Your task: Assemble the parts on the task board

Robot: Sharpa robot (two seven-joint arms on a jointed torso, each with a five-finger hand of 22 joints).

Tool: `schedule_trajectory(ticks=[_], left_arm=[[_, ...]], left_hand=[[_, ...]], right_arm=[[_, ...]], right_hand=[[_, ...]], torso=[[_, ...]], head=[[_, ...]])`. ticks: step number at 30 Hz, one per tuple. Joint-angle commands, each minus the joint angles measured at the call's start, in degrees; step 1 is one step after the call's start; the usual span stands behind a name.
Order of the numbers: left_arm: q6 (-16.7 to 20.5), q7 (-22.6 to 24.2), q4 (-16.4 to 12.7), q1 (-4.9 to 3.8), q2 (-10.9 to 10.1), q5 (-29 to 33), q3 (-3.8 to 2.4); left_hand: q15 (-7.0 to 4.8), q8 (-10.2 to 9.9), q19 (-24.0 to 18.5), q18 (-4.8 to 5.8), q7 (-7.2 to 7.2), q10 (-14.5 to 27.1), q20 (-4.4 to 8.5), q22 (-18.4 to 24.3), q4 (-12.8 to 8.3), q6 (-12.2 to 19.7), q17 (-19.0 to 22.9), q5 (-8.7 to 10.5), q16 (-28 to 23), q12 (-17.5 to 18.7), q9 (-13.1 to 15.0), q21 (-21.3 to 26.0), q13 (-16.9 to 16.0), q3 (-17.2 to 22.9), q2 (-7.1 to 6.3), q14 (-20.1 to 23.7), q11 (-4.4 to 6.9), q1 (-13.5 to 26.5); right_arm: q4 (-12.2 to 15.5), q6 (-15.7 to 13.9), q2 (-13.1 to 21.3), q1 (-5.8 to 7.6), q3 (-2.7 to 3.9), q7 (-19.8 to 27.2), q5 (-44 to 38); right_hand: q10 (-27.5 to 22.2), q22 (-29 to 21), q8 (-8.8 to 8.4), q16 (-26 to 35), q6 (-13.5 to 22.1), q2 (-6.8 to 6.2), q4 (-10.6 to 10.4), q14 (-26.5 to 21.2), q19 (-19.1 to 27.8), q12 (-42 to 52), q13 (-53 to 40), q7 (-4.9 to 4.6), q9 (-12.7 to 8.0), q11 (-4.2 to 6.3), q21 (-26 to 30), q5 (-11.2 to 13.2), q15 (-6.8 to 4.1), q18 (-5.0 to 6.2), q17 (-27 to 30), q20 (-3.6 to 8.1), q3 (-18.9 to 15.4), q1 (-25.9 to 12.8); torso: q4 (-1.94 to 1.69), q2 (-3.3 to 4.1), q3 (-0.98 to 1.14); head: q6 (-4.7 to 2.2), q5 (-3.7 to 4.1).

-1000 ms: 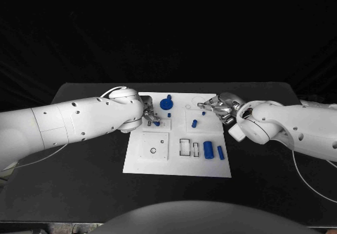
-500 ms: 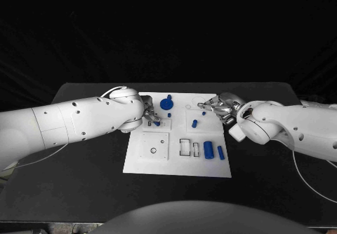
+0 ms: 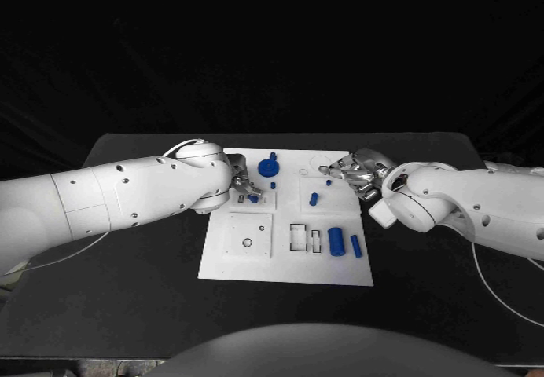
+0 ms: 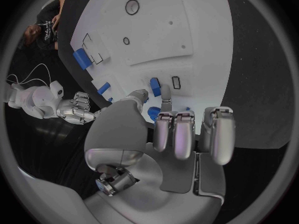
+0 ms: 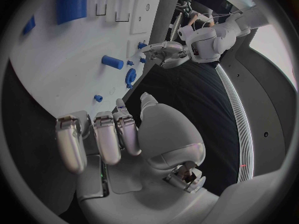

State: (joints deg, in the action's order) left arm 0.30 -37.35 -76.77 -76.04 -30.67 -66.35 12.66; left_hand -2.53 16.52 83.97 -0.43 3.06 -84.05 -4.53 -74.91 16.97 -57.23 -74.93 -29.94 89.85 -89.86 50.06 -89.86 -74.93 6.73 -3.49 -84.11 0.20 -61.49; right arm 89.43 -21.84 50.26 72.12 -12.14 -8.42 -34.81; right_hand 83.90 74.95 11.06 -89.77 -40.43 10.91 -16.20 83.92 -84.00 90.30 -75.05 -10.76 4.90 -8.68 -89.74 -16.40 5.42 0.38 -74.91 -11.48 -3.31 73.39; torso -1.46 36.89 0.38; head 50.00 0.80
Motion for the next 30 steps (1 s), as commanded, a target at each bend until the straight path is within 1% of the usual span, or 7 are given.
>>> schedule_trajectory(ticks=[1, 8, 15, 18, 22, 30], left_arm=[[0.7, 1.3, 0.0, 0.0, 0.1, 0.4, -0.02], [2.0, 2.1, -0.1, 0.0, 0.0, 1.0, -0.03], [2.1, 2.1, -0.8, 0.01, -0.1, 1.3, -0.04], [2.1, 1.9, -0.9, 0.01, 0.0, 1.3, -0.04], [1.9, 1.7, -0.9, 0.01, 0.0, 1.2, -0.04], [2.0, 1.5, -0.9, 0.01, -0.3, 1.2, -0.05]], left_hand=[[0.42, -0.3, 6.0, 0.43, 0.19, -6.0, -0.27, -15.1, -0.1, -0.4, -15.1, -0.2, 0.1, -0.1, -0.1, -0.1, -15.1, -0.4, 0.0, -5.9, -0.28, 0.6], [0.41, -0.2, 6.0, 0.43, 0.14, -6.0, -0.28, -15.1, -0.1, -0.6, -15.1, -0.32, 0.1, -0.1, -0.1, -0.1, -15.1, -0.5, 0.31, -5.9, -0.25, 0.9], [0.41, -0.2, 6.0, 0.43, 0.11, -6.0, -0.28, -15.1, -0.1, -0.7, -15.1, -0.37, 0.1, -0.1, -0.1, -0.1, -15.1, -0.5, 0.39, -5.9, -0.24, 0.9], [0.41, -0.2, 6.0, 0.43, 0.09, -6.0, -0.28, -15.1, -0.1, -0.7, -15.1, -0.42, 0.1, -0.1, -0.1, -0.1, -15.1, -0.5, 0.46, -5.9, -0.22, 1.0], [0.38, -0.1, 6.0, 0.43, 0.0, -6.0, -0.28, -15.1, -0.2, -0.8, -15.1, -0.56, 0.1, -0.1, 0.0, -0.1, -15.1, -0.4, 0.62, -5.9, -0.17, 0.9], [0.37, 0.0, 6.0, 0.43, -0.02, -6.0, -0.28, -15.1, -0.2, -0.9, -15.1, -0.58, 0.1, -0.1, 0.0, -0.1, -15.1, -0.4, 0.64, -5.9, -0.16, 0.9]], right_arm=[[-0.1, 0.7, 0.0, -0.04, 0.0, 0.1, -0.3], [-0.1, 0.9, 0.0, -0.04, 0.0, 0.2, -0.3], [-0.2, 0.9, 0.0, -0.04, 0.0, 0.3, -0.3], [-0.2, 0.9, 0.0, -0.04, 0.0, 0.2, -0.3], [-0.2, 0.9, 0.0, -0.04, 0.0, 0.2, -0.3], [-0.2, 0.9, 0.0, -0.05, 0.0, 0.2, -0.3]], right_hand=[[6.1, 15.1, 0.26, -0.2, 0.2, -0.04, 0.1, 6.1, -6.0, -0.3, -14.9, -2.47, 0.1, -0.49, -0.3, -0.2, 0.43, -0.38, -15.1, -0.53, -0.3, 0.6], [6.1, 15.1, 0.34, -0.2, 0.2, -0.01, 0.2, 6.1, -6.0, -0.3, -14.9, -2.5, 0.0, -0.53, -0.3, -0.7, 0.47, -0.38, -15.1, -0.57, -0.2, 0.9], [6.1, 15.1, 0.36, -0.2, 0.2, -0.03, 0.2, 6.1, -6.0, -0.3, -14.9, -2.51, 0.0, -0.53, -0.3, -0.7, 0.48, -0.38, -15.1, -0.58, -0.3, 0.8], [6.1, 15.1, 0.36, -0.2, 0.2, -0.03, 0.1, 6.1, -6.0, -0.3, -14.9, -2.51, 0.0, -0.53, -0.3, -0.7, 0.48, -0.38, -15.1, -0.58, -0.3, 0.8], [6.1, 15.1, 0.37, -0.2, 0.2, -0.03, 0.1, 6.1, -6.0, -0.3, -14.9, -2.51, 0.0, -0.53, -0.3, -0.7, 0.48, -0.38, -15.1, -0.58, -0.3, 0.8], [6.1, 15.1, 0.37, -0.2, 0.2, -0.03, 0.1, 6.1, -6.0, -0.3, -14.9, -2.51, 0.0, -0.53, -0.3, -0.7, 0.48, -0.38, -15.1, -0.58, -0.3, 0.8]], torso=[[0.0, -0.02, 0.0], [0.03, -0.01, 0.0], [-0.01, 0.04, -0.04], [-0.06, 0.01, 0.0], [0.02, -0.01, 0.02], [0.0, 0.0, 0.01]], head=[[0.0, 0.0], [0.0, 0.09], [0.0, 0.13], [0.0, 0.15], [0.0, 0.09], [0.0, 0.21]])
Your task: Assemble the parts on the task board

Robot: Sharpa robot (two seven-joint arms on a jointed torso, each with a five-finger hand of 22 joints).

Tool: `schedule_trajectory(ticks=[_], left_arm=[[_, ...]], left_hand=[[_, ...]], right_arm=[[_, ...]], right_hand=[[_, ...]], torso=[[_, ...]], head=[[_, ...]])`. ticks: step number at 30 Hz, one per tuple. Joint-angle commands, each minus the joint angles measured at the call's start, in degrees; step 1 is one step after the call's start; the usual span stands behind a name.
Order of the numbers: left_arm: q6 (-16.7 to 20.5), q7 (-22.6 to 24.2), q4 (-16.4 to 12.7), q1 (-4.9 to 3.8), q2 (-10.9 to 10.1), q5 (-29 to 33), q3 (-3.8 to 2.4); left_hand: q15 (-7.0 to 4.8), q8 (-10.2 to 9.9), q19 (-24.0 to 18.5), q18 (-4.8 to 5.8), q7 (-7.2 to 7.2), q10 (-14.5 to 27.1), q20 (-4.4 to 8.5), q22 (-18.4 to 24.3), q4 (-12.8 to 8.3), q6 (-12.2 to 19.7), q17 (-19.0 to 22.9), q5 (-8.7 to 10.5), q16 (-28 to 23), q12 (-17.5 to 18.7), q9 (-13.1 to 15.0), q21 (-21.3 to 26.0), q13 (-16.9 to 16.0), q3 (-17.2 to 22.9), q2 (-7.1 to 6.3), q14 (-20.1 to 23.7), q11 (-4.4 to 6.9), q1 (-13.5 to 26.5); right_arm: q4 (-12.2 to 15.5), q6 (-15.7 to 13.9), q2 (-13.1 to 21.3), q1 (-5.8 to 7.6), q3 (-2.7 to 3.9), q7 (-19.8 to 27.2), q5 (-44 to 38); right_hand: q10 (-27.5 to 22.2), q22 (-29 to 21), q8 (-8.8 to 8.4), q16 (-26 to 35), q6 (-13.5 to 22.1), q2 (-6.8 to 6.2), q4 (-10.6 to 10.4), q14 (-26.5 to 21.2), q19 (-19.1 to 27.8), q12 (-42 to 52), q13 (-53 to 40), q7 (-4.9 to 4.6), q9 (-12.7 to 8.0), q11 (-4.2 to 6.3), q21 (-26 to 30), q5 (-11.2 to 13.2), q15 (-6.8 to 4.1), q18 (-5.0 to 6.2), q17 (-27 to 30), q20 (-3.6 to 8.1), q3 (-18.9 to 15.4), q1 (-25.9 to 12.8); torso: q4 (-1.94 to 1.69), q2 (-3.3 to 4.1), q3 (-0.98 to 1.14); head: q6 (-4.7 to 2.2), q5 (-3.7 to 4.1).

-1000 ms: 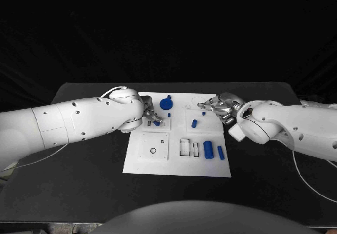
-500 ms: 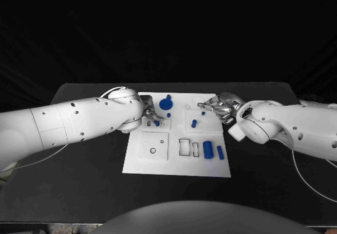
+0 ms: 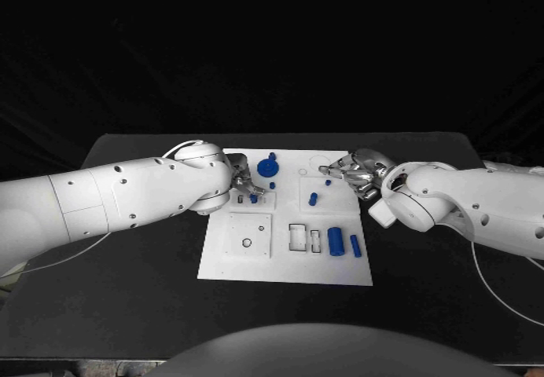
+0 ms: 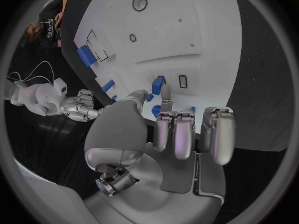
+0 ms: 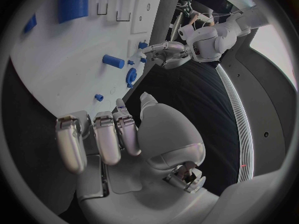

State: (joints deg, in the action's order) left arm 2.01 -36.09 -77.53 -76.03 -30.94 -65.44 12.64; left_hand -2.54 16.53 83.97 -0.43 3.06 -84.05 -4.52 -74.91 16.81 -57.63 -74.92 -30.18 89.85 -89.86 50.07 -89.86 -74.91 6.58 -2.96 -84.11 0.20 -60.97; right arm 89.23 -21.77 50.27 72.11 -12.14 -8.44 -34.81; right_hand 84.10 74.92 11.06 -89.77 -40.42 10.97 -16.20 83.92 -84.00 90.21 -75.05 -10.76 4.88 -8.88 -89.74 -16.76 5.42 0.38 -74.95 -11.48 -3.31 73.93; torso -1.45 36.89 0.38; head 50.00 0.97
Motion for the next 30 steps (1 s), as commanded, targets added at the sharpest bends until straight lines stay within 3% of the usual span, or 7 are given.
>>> schedule_trajectory(ticks=[1, 18, 30], left_arm=[[0.3, 0.2, -0.1, -0.01, 0.0, 0.2, -0.03], [-0.5, 0.2, 0.0, -0.01, -0.2, 0.3, -0.03], [-1.3, 0.3, 0.0, -0.01, -0.3, 0.6, -0.03]], left_hand=[[0.38, 0.0, 6.0, 0.43, -0.01, -6.0, -0.28, -15.1, 0.0, -0.5, -15.1, -0.34, 0.1, -0.1, 0.0, -0.1, -15.1, -0.3, 0.11, -5.9, -0.16, 0.3], [0.27, 0.4, 6.0, 0.43, -0.16, -6.0, -0.26, -15.1, 0.0, -0.8, -15.1, -0.39, 0.1, -0.1, 0.2, -0.1, -15.1, -0.4, 0.23, -5.9, -0.02, 0.1], [0.15, 1.0, 6.0, 0.43, -0.3, -6.0, -0.17, -15.1, 0.0, -1.1, -15.1, 1.02, 0.1, -0.1, 0.7, -0.1, -15.1, -1.0, 0.8, -5.9, 0.12, 0.9]], right_arm=[[0.0, 0.8, 0.0, -0.04, 0.0, 0.2, -0.3], [0.0, 0.8, -0.1, -0.06, 0.0, 0.2, -0.3], [-0.1, 0.7, -0.1, -0.08, 0.0, 0.2, -0.3]], right_hand=[[5.9, 15.1, 0.37, -0.2, 0.2, -0.09, 0.1, 6.1, -6.0, -0.2, -14.9, -2.51, 0.1, -0.33, -0.3, -0.4, 0.48, -0.38, -15.1, -0.58, -0.3, 0.3], [5.9, 15.1, 0.38, -0.2, 0.2, -0.09, 0.1, 6.1, -6.0, -0.2, -14.9, -2.52, 0.1, -0.34, -0.3, -0.5, 0.49, -0.38, -15.1, -0.59, -0.3, 0.3], [5.9, 15.1, 0.4, -0.2, 0.3, -0.08, 0.1, 6.1, -6.0, -0.2, -14.9, -2.53, 0.1, -0.34, -0.3, -0.5, 0.49, -0.38, -15.1, -0.6, -0.3, 0.3]], torso=[[-0.01, 0.02, 0.02], [-0.01, 0.0, 0.01], [-0.04, 0.01, 0.02]], head=[[0.0, 0.05], [0.0, 0.1], [0.0, 0.14]])
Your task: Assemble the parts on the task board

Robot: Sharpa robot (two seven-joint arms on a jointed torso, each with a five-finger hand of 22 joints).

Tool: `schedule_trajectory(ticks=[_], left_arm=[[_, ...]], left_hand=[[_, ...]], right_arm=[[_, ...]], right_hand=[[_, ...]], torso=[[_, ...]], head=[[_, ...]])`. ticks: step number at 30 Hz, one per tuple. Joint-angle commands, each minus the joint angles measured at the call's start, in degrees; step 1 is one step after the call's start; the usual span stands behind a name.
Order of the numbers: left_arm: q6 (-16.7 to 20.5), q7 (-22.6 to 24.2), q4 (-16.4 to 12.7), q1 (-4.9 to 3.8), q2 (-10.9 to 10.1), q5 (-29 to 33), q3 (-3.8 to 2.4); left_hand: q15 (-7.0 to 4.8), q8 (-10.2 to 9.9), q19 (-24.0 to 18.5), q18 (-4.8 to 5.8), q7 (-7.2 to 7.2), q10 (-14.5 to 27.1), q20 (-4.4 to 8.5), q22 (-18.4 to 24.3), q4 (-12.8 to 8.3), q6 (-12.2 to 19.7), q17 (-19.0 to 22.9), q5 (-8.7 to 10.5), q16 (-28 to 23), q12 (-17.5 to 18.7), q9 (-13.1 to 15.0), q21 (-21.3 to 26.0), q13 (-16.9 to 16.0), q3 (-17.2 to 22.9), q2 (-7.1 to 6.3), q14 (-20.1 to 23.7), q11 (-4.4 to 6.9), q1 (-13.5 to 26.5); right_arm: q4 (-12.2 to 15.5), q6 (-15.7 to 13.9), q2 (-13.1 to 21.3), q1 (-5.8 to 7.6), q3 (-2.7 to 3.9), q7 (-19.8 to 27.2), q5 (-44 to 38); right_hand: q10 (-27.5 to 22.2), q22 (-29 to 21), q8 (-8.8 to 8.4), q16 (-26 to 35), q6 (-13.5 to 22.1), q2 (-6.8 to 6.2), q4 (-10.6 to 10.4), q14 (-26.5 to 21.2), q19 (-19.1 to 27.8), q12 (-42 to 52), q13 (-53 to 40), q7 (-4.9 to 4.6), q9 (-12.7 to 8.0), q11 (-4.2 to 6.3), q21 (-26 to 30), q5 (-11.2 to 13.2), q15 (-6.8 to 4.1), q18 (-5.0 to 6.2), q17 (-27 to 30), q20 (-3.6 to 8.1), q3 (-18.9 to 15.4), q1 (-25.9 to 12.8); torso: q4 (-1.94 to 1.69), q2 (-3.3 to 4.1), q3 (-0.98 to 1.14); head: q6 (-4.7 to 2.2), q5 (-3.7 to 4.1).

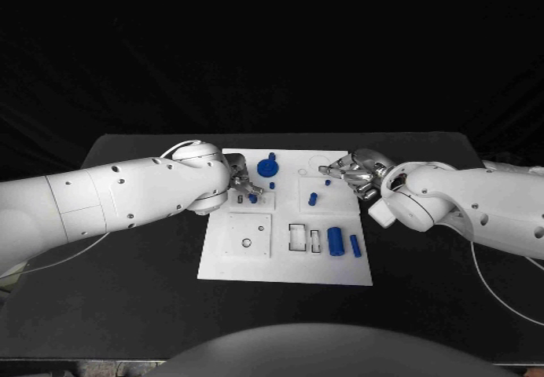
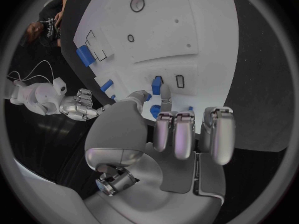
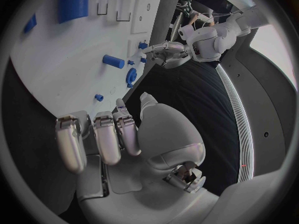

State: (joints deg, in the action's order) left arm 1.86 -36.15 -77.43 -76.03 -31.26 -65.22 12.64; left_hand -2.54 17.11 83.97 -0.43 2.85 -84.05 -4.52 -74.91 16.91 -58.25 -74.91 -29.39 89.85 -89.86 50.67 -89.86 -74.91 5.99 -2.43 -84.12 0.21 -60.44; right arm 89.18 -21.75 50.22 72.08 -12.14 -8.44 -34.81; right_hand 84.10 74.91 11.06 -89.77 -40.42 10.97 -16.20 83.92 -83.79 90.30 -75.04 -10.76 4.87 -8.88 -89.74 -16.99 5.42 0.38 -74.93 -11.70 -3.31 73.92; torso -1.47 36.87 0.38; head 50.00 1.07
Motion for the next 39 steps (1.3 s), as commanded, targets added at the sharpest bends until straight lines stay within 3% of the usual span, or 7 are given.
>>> schedule_trajectory(ticks=[1, 18, 25, 27, 30, 33, 39], left_arm=[[-1.2, 0.4, 0.0, -0.01, 0.0, 0.4, -0.03], [-1.4, 1.6, 0.1, -0.01, 0.0, 0.9, -0.03], [1.3, 2.1, -0.9, -0.15, -1.3, -0.4, -0.23], [1.5, 2.7, -1.4, -0.64, -2.1, -0.8, -0.55], [0.7, 4.1, -1.5, -1.76, -2.9, -0.5, -0.99], [-1.6, 6.0, -0.4, -3.23, -3.4, 0.4, -1.55], [-5.7, 10.0, 3.8, -4.95, -3.2, 2.0, -2.2]], left_hand=[[0.13, 0.5, 6.0, 0.43, -0.14, -6.0, -0.16, -15.1, -0.1, -0.5, -15.1, 0.28, 0.1, -0.1, 0.2, -0.1, -15.1, -0.4, 0.36, -5.9, 0.14, 0.3], [-0.14, 1.0, 6.0, 0.43, -0.55, -6.0, 0.0, -15.1, -0.2, -0.9, -15.1, 0.35, 0.1, -0.1, 0.6, -0.1, -15.1, 0.0, 1.04, -5.9, 0.51, -1.1], [-0.18, 1.0, 6.0, 0.43, -0.38, -6.0, 0.08, -15.1, -0.1, -0.4, -15.1, 0.57, 0.1, -0.1, 0.7, -0.1, -15.1, -0.5, 0.53, -5.9, 0.45, -0.9], [-0.15, 1.0, 6.0, 0.43, -0.27, -6.0, 0.1, -15.1, -0.1, -0.3, -15.1, 0.92, 0.1, -0.1, 0.7, -0.1, -15.1, -1.1, 0.21, -5.9, 0.36, -0.3], [-0.06, 1.0, 6.0, 0.43, -0.19, -6.0, 0.1, -15.1, -0.2, 0.0, -15.1, 4.4, 0.1, -0.1, 0.9, -0.1, -15.1, -2.1, -0.27, -5.9, 0.26, -0.1], [0.04, 0.5, 6.0, 0.43, 0.05, -6.0, 0.06, -15.1, -0.2, 0.7, -15.1, 6.56, 0.1, -0.1, 0.7, -0.1, -15.1, -3.0, -0.89, -5.9, 0.09, -0.3], [0.23, -0.4, 6.0, 0.43, 0.27, -6.0, -0.11, -15.1, -0.2, 1.1, -15.1, 7.63, 0.1, -0.1, -0.2, -0.1, -15.1, -4.4, -1.75, -5.9, -0.16, -1.9]], right_arm=[[0.0, 0.7, -0.1, -0.05, 0.0, 0.2, -0.3], [-0.1, 0.7, -0.2, -0.08, 0.0, 0.2, -0.3], [-0.2, 0.7, -0.3, -0.13, 0.0, 0.4, -0.3], [-0.2, 0.8, -0.4, -0.15, 0.0, 0.3, -0.3], [-0.3, 0.8, -0.4, -0.18, 0.0, 0.3, -0.3], [-0.4, 0.8, -0.4, -0.22, -0.01, 0.3, -0.3], [-0.4, 1.0, -0.4, -0.27, -0.01, 0.2, -0.2]], right_hand=[[5.9, 15.1, 0.4, -0.2, 0.3, -0.07, 0.1, 6.1, -6.2, -0.3, -15.0, -2.53, 0.1, -0.34, -0.3, -0.3, 0.49, -0.38, -15.1, -0.39, -0.3, 0.3], [5.9, 15.1, 0.4, -0.2, 0.3, -0.07, 0.1, 6.1, -6.2, -0.3, -15.0, -2.53, 0.1, -0.34, -0.3, -0.3, 0.49, -0.38, -15.1, -0.39, -0.3, 0.3], [5.9, 15.1, 0.4, -0.2, 0.3, -0.07, 0.1, 6.1, -6.2, -0.3, -15.0, -2.53, 0.1, -0.34, -0.3, -0.3, 0.49, -0.38, -15.1, -0.39, -0.3, 0.3], [5.9, 15.1, 0.4, -0.2, 0.3, -0.07, 0.1, 6.1, -6.2, -0.3, -15.0, -2.53, 0.1, -0.34, -0.3, -0.3, 0.49, -0.38, -15.1, -0.39, -0.3, 0.3], [5.9, 15.1, 0.4, -0.2, 0.3, -0.07, 0.1, 6.1, -6.2, -0.3, -15.0, -2.53, 0.1, -0.34, -0.3, -0.3, 0.49, -0.38, -15.1, -0.39, -0.3, 0.3], [5.9, 15.1, 0.4, -0.2, 0.3, -0.07, 0.1, 6.1, -6.2, -0.3, -15.0, -2.53, 0.1, -0.34, -0.3, -0.3, 0.49, -0.38, -15.1, -0.39, -0.3, 0.3], [5.9, 15.1, 0.43, -0.2, 0.3, -0.06, 0.1, 6.1, -6.2, -0.3, -15.0, -2.53, 0.1, -0.36, -0.3, -0.4, 0.5, -0.38, -15.1, -0.4, -0.3, 0.4]], torso=[[0.0, 0.01, 0.03], [-0.01, 0.0, 0.03], [0.0, -0.08, 0.02], [0.0, -0.14, 0.06], [-0.06, -0.17, 0.08], [-0.15, -0.24, 0.1], [-0.17, -0.24, 0.12]], head=[[0.0, 0.01], [0.0, 0.06], [0.0, -0.1], [0.0, -0.12], [0.0, -0.06], [0.0, -0.12], [-0.33, -0.2]])
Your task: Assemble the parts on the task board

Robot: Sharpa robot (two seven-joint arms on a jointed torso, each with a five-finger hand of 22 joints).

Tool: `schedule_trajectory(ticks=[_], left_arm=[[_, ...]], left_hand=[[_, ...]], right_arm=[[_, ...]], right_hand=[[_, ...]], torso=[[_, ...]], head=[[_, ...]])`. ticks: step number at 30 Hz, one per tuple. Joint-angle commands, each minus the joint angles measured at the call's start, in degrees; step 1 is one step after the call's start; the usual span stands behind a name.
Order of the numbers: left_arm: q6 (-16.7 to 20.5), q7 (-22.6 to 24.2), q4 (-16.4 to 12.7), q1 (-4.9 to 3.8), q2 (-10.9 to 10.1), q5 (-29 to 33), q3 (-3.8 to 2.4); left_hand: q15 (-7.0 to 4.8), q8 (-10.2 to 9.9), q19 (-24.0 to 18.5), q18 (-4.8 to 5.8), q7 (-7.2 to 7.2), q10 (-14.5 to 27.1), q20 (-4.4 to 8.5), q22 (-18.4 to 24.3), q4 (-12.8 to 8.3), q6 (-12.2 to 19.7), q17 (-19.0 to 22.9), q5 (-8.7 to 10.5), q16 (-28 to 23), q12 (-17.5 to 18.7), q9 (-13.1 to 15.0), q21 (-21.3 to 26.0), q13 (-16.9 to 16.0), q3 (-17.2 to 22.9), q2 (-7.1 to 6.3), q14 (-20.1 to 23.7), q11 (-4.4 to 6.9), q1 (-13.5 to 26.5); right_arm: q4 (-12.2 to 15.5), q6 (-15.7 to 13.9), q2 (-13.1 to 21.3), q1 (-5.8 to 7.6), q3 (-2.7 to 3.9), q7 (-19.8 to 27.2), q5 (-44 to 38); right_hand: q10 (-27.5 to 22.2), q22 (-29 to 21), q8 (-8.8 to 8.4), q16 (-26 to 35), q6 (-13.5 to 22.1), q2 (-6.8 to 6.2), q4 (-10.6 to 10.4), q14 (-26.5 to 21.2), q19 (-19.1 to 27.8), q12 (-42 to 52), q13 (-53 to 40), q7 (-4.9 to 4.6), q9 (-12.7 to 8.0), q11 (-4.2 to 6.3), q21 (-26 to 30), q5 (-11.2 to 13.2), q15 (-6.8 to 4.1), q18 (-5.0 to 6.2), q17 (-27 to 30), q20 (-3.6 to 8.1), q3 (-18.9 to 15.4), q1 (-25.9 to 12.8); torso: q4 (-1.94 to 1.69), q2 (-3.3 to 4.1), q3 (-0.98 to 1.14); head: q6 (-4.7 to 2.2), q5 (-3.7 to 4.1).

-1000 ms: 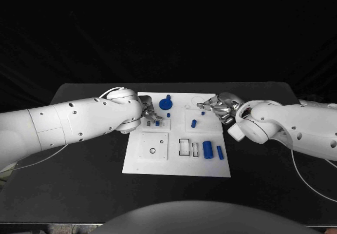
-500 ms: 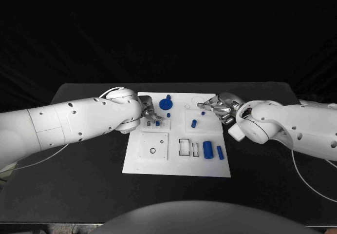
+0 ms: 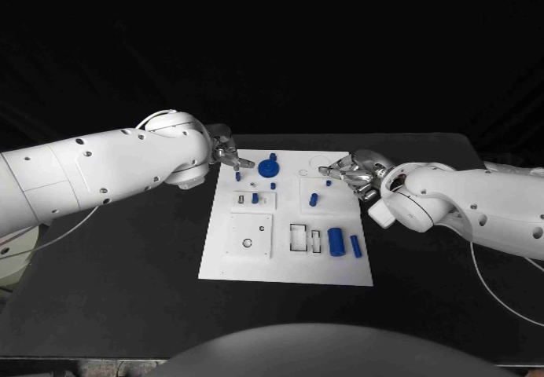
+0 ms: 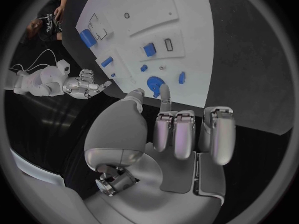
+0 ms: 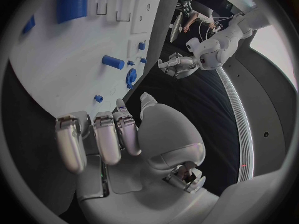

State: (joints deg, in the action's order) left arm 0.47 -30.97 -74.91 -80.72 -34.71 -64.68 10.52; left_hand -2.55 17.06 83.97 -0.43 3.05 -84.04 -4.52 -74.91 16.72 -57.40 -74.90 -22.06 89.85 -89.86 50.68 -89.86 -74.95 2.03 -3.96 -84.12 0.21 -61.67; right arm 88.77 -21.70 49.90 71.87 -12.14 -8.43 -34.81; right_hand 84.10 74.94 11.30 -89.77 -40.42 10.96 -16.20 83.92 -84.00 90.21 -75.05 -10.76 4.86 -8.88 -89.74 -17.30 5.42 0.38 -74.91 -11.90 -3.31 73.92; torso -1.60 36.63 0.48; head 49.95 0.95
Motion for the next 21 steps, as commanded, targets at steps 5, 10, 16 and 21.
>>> schedule_trajectory(ticks=[5, 10, 16, 21], left_arm=[[-7.9, 7.3, 6.2, -0.69, 1.6, 2.0, -0.27], [-11.6, 7.6, 10.5, -0.72, 3.4, 2.2, -0.18], [-13.1, 7.8, 14.7, -0.05, 5.3, 1.9, 0.38], [-12.6, 8.7, 17.2, 0.84, 6.6, 1.7, 0.5]], left_hand=[[0.25, -1.0, 6.0, 0.43, 0.09, -6.0, -0.21, -15.1, 0.0, 0.0, -15.1, 0.28, 0.1, -0.1, -1.0, -0.1, -15.1, -1.0, -0.22, -5.9, -0.13, -2.4], [0.31, -1.7, 6.0, 0.43, 0.25, -6.0, -0.26, -15.1, 0.1, 0.1, -15.1, 0.37, 0.1, -0.1, -1.8, -0.1, -15.1, -1.6, -0.15, -5.9, -0.23, -2.7], [0.39, -2.0, 6.0, 0.43, 0.33, -6.0, -0.29, -15.1, 0.1, 0.1, -15.1, 0.67, 0.1, -0.1, -2.2, -0.1, -15.1, -1.8, 0.12, -5.9, -0.32, -2.7], [0.44, -2.2, 6.0, 0.43, 0.39, -6.0, -0.31, -15.1, 0.1, 0.0, -15.1, 0.98, 0.1, -0.1, -2.5, -0.1, -15.1, -2.0, 0.3, -5.9, -0.38, -2.6]], right_arm=[[0.0, 1.1, -0.1, -0.11, 0.0, 0.2, -0.1], [0.0, 1.1, -0.1, -0.13, 0.0, 0.1, -0.1], [0.1, 1.1, -0.1, -0.14, 0.0, 0.1, -0.1], [0.2, 1.1, -0.1, -0.14, 0.0, 0.1, -0.1]], right_hand=[[5.9, 15.1, 0.19, -0.2, 0.3, -0.05, 0.1, 6.1, -6.0, -0.2, -15.0, -2.53, 0.1, -0.36, -0.3, -0.1, 0.5, -0.38, -15.1, -0.2, -0.3, 0.4], [5.9, 15.1, 0.19, -0.2, 0.3, -0.05, 0.1, 6.1, -6.0, -0.2, -15.0, -2.53, 0.1, -0.36, -0.3, -0.1, 0.5, -0.38, -15.1, -0.2, -0.3, 0.4], [5.9, 15.1, 0.19, -0.2, 0.3, -0.05, 0.1, 6.1, -6.0, -0.2, -15.0, -2.53, 0.1, -0.36, -0.3, -0.1, 0.5, -0.38, -15.1, -0.2, -0.3, 0.4], [5.9, 15.1, 0.19, -0.2, 0.3, -0.05, 0.1, 6.1, -6.0, -0.2, -15.0, -2.53, 0.1, -0.36, -0.3, -0.1, 0.5, -0.38, -15.1, -0.2, -0.3, 0.4]], torso=[[0.04, 0.09, -0.05], [0.08, 0.08, -0.05], [0.04, 0.11, -0.04], [0.1, 0.13, -0.07]], head=[[-0.65, -0.1], [-0.53, -0.14], [-0.64, -0.04], [-0.74, 0.06]])
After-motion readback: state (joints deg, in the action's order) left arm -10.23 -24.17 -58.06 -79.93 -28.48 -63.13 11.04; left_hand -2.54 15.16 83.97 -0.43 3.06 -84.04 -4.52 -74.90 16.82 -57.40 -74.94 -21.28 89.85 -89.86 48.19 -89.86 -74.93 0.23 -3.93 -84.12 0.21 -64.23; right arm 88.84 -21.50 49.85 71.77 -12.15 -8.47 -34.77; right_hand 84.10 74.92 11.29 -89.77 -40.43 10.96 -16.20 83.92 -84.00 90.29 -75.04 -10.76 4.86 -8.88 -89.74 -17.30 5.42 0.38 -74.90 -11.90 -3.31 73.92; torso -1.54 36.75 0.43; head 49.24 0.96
